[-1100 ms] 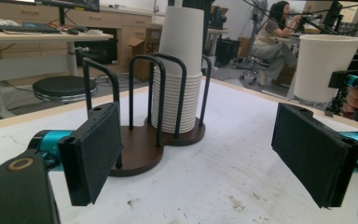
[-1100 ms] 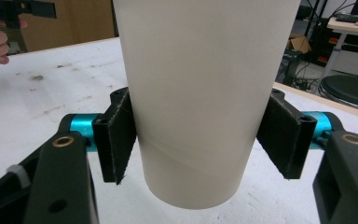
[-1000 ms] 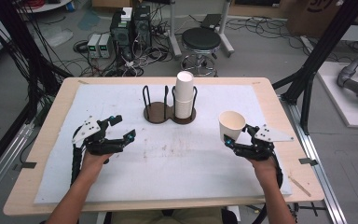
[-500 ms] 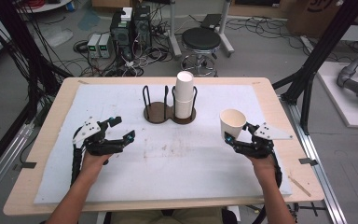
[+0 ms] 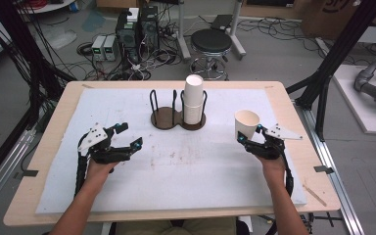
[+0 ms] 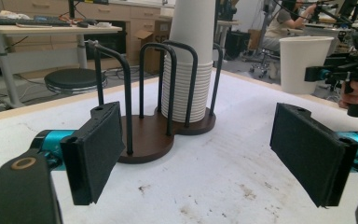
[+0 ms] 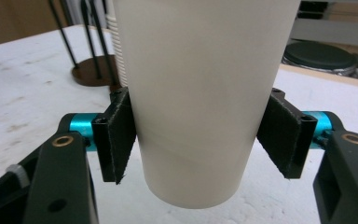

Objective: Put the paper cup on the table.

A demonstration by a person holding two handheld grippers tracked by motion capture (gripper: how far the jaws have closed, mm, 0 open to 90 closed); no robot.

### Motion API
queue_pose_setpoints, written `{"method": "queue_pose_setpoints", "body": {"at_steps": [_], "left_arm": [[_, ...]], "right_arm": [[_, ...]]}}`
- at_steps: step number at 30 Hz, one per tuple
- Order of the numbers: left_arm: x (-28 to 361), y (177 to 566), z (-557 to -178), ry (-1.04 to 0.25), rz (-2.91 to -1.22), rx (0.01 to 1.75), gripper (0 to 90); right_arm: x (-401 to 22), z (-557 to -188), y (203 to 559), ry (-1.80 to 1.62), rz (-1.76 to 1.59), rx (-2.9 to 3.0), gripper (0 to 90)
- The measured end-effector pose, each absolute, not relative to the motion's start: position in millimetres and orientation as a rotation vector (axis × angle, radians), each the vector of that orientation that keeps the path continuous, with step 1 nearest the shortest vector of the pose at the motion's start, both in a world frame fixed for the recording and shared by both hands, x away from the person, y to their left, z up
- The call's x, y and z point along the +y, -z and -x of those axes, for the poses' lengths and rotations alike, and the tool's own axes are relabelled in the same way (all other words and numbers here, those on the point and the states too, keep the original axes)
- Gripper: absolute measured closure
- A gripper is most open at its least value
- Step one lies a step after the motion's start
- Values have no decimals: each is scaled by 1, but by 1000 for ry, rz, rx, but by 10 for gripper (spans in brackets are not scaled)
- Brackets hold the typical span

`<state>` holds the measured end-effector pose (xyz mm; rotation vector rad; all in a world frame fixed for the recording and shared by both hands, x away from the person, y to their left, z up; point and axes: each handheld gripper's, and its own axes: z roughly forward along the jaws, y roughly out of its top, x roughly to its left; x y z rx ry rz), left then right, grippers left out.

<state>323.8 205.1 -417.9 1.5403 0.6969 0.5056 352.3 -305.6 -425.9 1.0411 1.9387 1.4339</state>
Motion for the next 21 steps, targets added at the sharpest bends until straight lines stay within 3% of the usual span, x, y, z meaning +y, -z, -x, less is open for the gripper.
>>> {"method": "queue_pose_setpoints", "body": {"at_steps": [10,21], "left_arm": [[205,420,-325,-507,-1561,702,175],[204,421,-325,-508,-1574,710,181]], "right_arm": [[-301,-373,449,-1271,-1173,2062,334],[-305,-369,447,-1187,-1194,2134,339]]}}
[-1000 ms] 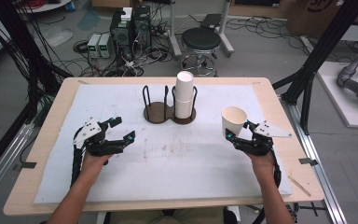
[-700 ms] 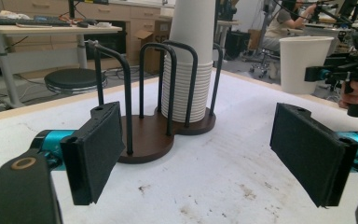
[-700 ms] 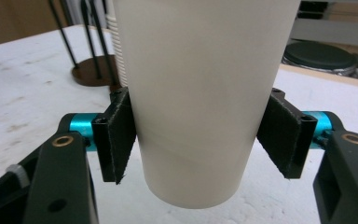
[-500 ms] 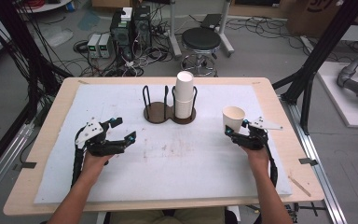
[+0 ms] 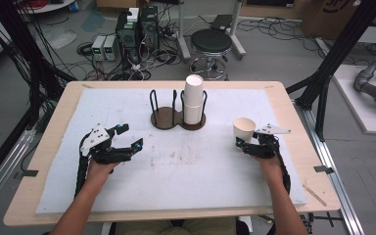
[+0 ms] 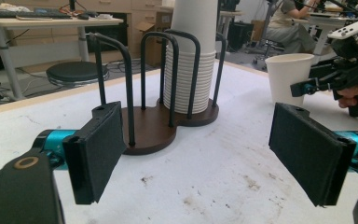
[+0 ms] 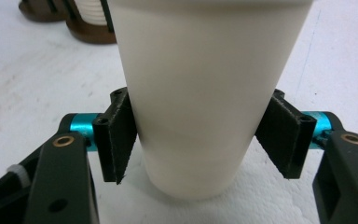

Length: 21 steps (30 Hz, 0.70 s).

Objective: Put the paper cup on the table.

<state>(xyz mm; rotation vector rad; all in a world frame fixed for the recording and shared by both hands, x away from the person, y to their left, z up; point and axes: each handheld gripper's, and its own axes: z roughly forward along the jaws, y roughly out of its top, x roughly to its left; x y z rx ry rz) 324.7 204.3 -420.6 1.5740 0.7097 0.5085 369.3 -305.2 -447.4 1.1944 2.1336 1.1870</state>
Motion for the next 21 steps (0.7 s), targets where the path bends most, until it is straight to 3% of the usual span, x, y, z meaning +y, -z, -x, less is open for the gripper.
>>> {"method": "queue_pose_setpoints", "body": {"at_steps": [13,16,21], "left_arm": [[205,422,-326,-495,-1584,717,184],[204,422,-326,-491,-1586,716,184],[205,423,-327,-488,-1580,721,184]], "right_arm": [[-312,-361,449,-1165,-1197,2167,301],[-313,-361,450,-1161,-1215,2161,203],[-317,-357,448,-1192,-1232,2165,201]]}}
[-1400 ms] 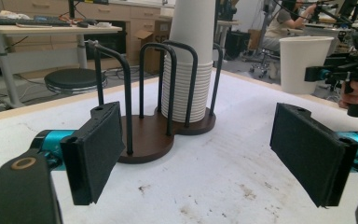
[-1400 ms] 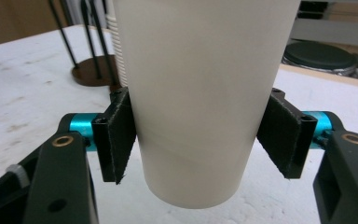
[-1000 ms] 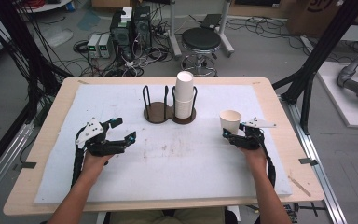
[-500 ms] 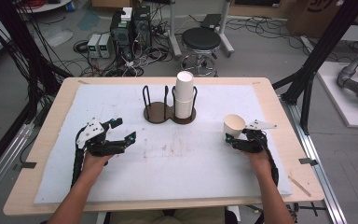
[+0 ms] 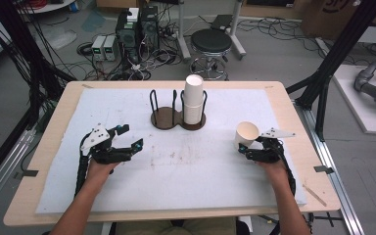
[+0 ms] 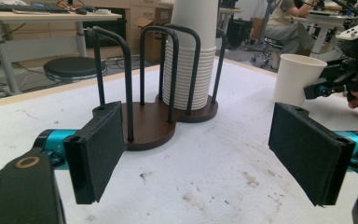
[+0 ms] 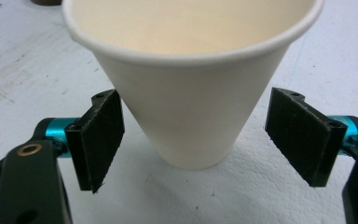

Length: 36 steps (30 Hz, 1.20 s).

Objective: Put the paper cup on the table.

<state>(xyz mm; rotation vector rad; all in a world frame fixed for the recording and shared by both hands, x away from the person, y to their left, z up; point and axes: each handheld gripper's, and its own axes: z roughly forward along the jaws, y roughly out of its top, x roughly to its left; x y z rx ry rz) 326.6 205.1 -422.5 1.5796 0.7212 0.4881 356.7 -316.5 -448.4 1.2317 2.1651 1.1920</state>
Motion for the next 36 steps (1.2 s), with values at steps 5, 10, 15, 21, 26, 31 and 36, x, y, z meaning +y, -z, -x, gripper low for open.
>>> {"method": "queue_pose_setpoints", "body": {"at_steps": [5,10,15,21,26,31,36], "left_arm": [[208,421,-327,-491,-1560,742,170],[211,418,-326,-486,-1542,739,161],[211,416,-321,-484,-1532,731,161],[210,415,-318,-484,-1534,715,163],[209,416,-319,-486,-1526,726,163],[210,413,-317,-488,-1511,712,164],[211,409,-313,-492,-1499,689,164]], "right_arm": [[-321,-346,441,-1204,-1211,2150,201],[-323,-328,430,-1236,-1162,2154,201],[-321,-313,418,-1295,-1094,2134,201],[-316,-305,407,-1317,-1048,2116,201],[-320,-299,404,-1347,-1058,2088,201],[-325,-293,395,-1420,-1032,2044,201],[-321,-287,388,-1434,-971,2040,201]]}}
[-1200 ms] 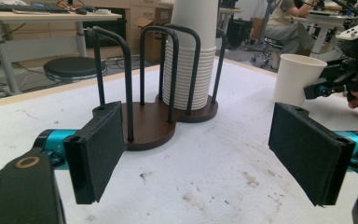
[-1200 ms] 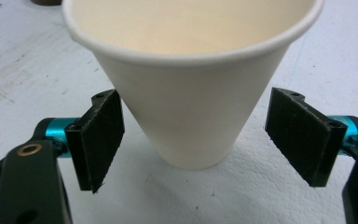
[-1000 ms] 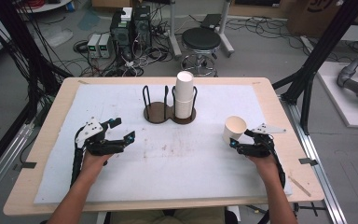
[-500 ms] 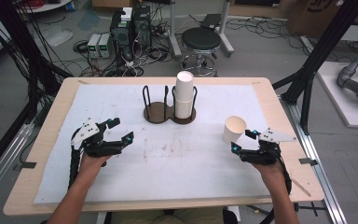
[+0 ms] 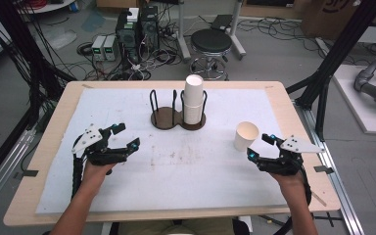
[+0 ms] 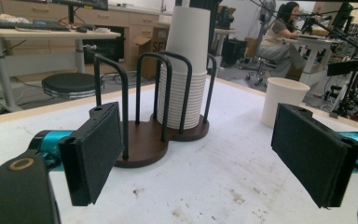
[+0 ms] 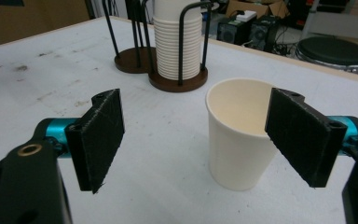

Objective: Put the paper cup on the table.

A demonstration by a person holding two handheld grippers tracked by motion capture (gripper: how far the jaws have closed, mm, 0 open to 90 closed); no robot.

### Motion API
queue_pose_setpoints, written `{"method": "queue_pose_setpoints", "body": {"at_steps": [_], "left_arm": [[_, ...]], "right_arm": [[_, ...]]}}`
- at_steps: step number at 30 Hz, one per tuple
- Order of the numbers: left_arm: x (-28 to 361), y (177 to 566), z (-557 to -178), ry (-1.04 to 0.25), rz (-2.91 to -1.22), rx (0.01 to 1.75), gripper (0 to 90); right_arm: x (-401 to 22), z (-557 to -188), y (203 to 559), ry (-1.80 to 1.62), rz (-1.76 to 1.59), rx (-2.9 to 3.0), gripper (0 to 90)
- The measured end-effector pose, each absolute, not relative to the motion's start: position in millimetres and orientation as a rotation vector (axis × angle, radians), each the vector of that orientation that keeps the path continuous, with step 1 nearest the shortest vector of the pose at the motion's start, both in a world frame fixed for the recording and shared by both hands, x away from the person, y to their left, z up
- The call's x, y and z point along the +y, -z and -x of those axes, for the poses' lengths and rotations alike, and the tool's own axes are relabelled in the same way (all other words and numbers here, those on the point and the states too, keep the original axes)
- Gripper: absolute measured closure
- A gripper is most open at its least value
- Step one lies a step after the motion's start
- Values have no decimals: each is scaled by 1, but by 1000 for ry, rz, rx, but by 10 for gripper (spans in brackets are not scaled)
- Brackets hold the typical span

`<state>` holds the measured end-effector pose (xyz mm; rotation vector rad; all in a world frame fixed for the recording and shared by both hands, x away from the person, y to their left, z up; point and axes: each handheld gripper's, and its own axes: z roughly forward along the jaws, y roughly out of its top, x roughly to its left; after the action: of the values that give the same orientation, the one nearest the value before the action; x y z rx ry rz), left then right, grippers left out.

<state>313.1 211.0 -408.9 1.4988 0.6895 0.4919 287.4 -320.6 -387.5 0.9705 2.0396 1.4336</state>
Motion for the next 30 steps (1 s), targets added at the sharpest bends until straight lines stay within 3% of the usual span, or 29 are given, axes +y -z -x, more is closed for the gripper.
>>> {"method": "queue_pose_setpoints", "body": {"at_steps": [30], "left_arm": [[218,407,-307,-496,-1472,689,165]], "right_arm": [[-305,-283,394,-1439,-921,2048,201]]}}
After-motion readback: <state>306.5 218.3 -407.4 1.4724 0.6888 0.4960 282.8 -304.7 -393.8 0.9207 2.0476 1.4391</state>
